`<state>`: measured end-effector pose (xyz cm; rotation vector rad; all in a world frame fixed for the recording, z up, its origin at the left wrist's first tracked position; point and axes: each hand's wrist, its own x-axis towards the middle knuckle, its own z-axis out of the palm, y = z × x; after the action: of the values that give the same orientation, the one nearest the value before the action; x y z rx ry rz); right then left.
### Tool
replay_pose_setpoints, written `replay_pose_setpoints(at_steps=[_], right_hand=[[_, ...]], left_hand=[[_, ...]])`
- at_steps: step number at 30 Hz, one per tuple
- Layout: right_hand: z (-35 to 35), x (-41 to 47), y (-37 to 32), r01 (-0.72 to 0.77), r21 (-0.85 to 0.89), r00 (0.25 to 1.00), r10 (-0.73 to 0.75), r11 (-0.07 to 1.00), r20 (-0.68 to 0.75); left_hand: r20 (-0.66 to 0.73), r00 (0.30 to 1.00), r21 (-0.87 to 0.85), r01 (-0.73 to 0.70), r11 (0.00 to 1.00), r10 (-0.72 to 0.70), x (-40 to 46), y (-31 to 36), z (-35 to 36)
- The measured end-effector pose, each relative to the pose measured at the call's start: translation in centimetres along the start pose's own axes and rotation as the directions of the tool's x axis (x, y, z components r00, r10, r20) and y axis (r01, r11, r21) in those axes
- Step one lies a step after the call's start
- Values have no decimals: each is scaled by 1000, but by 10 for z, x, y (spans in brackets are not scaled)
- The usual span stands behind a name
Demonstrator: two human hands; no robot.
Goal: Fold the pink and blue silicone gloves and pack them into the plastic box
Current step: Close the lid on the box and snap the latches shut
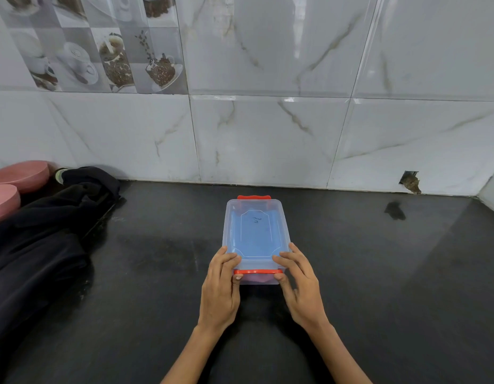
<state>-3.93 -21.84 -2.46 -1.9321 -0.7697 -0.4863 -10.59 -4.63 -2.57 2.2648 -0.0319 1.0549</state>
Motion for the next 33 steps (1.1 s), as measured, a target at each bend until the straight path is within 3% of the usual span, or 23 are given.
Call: replay_pose_setpoints(at_steps=[9, 13, 25, 29, 33], right_hand=[[4, 6, -1, -20, 28, 997, 22, 999, -80], [7, 11, -3, -68, 23, 989, 70, 997, -131], [6, 11, -9, -62, 58, 987, 70, 996, -148], [5, 17, -19, -141, 147, 963, 170, 979, -208], [0, 44, -41, -232, 242, 900, 302, 942, -314]], left_hand=[[-8, 1000, -54, 17, 998, -18, 5, 4, 2], [-56, 979, -144, 188, 972, -198, 12, 10, 6], [-40, 976, -150, 208, 967, -216, 12, 11, 5], [-49, 948, -215, 298, 930, -315, 22, 22, -4], [-206, 940, -227, 225, 948, -273, 58, 34, -16]])
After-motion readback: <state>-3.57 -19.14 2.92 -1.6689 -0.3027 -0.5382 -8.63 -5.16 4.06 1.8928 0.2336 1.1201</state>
